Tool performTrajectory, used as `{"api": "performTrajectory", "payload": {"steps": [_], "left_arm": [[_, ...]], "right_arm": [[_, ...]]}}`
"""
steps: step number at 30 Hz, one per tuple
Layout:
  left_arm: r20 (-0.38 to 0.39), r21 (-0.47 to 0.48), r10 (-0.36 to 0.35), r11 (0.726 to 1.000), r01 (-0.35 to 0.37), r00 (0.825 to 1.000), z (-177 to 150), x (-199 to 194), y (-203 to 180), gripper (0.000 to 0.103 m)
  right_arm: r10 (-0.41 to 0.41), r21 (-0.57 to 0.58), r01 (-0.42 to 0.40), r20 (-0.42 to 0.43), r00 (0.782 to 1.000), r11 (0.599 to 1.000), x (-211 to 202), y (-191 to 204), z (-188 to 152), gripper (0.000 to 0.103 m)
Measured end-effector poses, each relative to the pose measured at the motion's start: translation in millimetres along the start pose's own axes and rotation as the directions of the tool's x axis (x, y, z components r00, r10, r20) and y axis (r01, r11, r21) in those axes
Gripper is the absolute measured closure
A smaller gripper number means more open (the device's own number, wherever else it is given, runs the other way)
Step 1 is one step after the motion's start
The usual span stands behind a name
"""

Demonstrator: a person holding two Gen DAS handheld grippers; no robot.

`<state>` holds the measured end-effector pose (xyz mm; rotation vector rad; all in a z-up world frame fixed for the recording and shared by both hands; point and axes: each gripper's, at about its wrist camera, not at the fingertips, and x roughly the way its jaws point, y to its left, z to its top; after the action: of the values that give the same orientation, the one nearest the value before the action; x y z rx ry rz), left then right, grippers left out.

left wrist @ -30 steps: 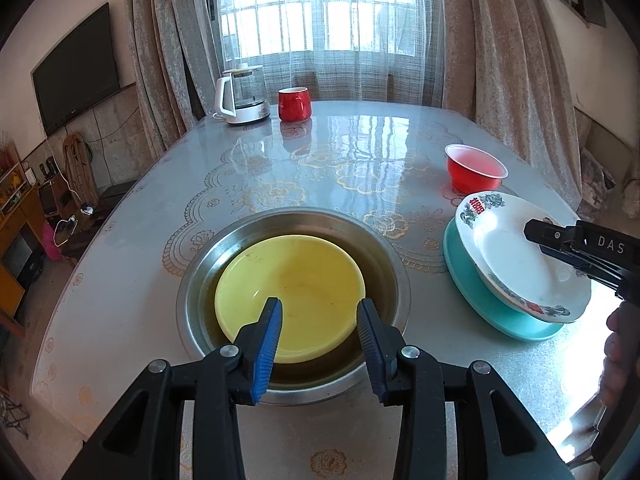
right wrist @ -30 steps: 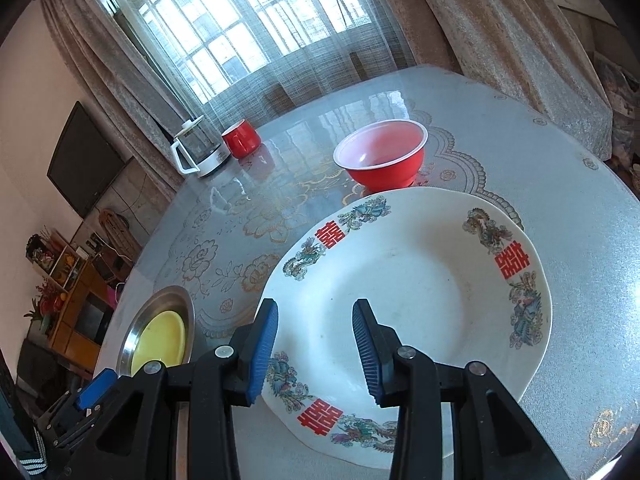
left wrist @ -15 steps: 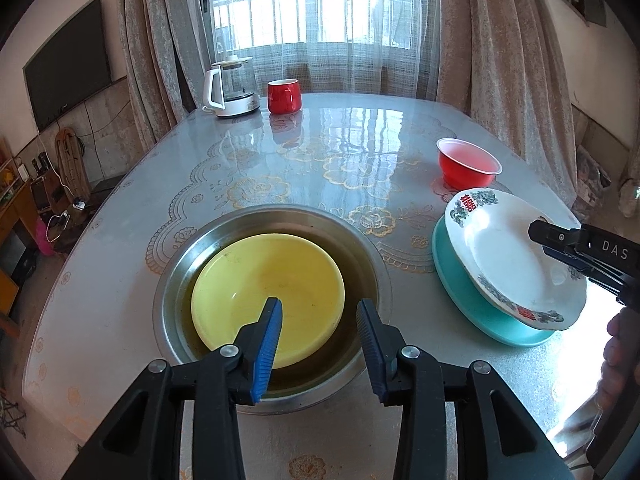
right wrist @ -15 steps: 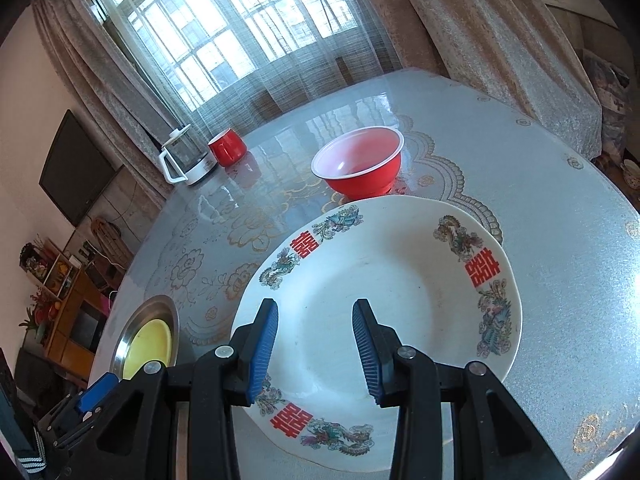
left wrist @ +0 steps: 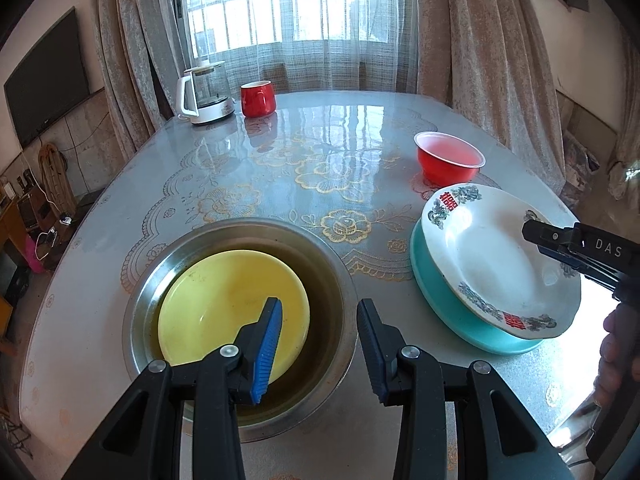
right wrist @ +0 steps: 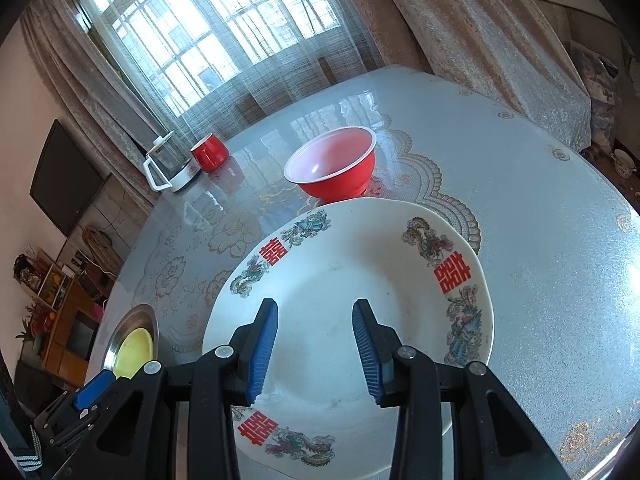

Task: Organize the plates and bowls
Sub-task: 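Move both grippers toward the red plastic bowl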

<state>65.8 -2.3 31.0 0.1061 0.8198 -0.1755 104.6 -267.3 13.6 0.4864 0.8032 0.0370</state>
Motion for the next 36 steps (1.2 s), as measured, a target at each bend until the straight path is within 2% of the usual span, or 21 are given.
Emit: {"api": "performTrajectory", "payload": {"steps": [10, 12, 16, 19, 24, 29, 32, 36], "left_arm": [[-0.026, 0.008, -0.086, 0.996, 0.086, 0.996, 16.4, 17.0, -13.3, 0.063], [-0.019, -0.003, -0.114, 0.993, 0.114, 0.993, 23.0, 19.1, -14.2, 0.060], [-0.021, -0.047, -0.182, 0.982, 0.181, 0.983, 38.5, 25.5, -17.6, 0.054], [-0.046, -0.077, -0.241, 0.968, 0.237, 0.969, 50.8, 33.7, -22.6, 0.054], [-0.040, -0.078, -0.259, 0.964, 0.256, 0.965, 72.9, 43.0, -36.3, 0.054], [-0.073, -0.101, -0.229, 0.970, 0.221, 0.971, 95.9, 61.3, -45.2, 0.056], [-0.101, -0.128, -0.215, 0.971, 0.202, 0.971, 105.8, 73.4, -47.3, 0.056], [-0.135, -0.130, -0.251, 0.963, 0.234, 0.958, 122.0, 91.8, -53.6, 0.057]], "right_arm": [[-0.004, 0.033, 0.003, 0.013, 1.000, 0.999, 0.4, -16.8, 21.0, 0.064], [0.001, 0.044, -0.001, 0.011, 1.000, 0.999, 1.3, -20.9, 26.3, 0.064], [0.009, 0.070, -0.010, 0.012, 1.000, 0.997, 4.2, -28.9, 37.6, 0.064], [0.019, 0.088, -0.020, 0.015, 1.000, 0.996, 8.0, -35.0, 48.5, 0.064], [0.017, 0.089, -0.019, 0.024, 1.000, 0.996, 18.3, -40.6, 66.3, 0.066], [0.023, 0.086, -0.024, 0.010, 1.000, 0.996, 30.6, -44.3, 86.0, 0.073], [0.022, 0.077, -0.022, 0.005, 1.000, 0.997, 35.7, -45.5, 94.8, 0.073], [0.038, 0.097, -0.036, -0.019, 0.999, 0.995, 46.4, -53.3, 106.3, 0.073]]}}
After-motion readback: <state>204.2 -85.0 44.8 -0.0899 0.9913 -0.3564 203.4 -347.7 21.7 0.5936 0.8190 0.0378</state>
